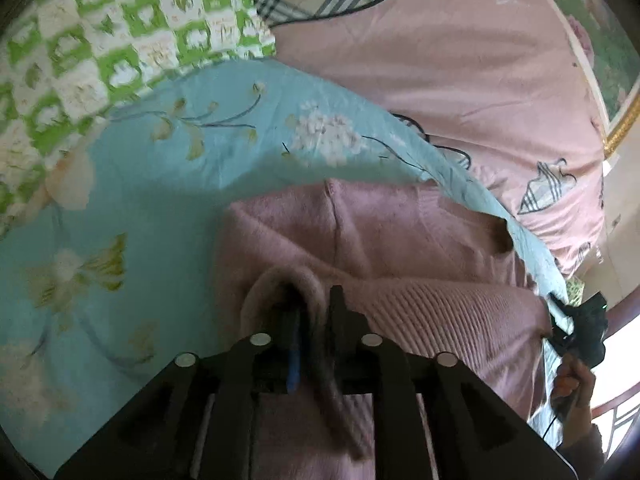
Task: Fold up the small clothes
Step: 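Grasp the hem with both grippers and fold it up toward the collar, then release the hem and press the folded sweater flat with both grippers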
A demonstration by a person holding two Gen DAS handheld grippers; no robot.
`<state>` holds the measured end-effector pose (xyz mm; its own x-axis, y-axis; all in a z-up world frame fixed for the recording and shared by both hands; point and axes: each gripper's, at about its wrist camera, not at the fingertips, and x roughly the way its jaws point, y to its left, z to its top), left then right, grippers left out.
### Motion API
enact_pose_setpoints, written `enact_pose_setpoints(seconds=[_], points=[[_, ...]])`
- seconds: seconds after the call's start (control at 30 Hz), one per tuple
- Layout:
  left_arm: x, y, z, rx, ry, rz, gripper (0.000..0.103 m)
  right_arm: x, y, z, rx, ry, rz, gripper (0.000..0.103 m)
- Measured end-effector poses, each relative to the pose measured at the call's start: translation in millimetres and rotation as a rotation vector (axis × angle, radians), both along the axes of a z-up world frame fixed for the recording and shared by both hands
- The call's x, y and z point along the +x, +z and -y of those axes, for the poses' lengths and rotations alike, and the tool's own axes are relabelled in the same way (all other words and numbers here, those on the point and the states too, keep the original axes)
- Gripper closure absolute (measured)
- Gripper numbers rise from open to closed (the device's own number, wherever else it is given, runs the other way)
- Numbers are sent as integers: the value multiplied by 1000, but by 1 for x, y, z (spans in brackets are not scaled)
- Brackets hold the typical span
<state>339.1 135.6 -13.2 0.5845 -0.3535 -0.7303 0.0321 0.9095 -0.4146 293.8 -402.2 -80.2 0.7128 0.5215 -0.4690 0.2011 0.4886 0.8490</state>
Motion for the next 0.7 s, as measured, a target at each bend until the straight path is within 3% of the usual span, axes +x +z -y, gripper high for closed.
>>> enact_pose_setpoints(seconds=[0.03,0.13,0.2,0.27,0.37,0.43,0.57,0.7], points=[[-11,7,1,14,-9,12,83,-9,9,4,-13,-15,22,58],[-52,26,19,12,-118,58,82,-36,46,-4,-129,1,119,55],[-76,30,51,53,-259,68,80,-44,68,-32,-197,138,202,55],[-86,25,80,98,-358,52,78,-46,79,-79,-279,355,239,55],[-82,16,119,157,-454,37,78,-36,75,-150,-405,621,208,58],[-66,8,137,180,-504,2,78,-25,67,-172,-444,686,184,58],[-31,0,153,293,-528,-61,78,3,49,-189,-535,768,113,61],[8,10,144,350,-430,-32,78,35,45,-158,-595,621,65,64]])
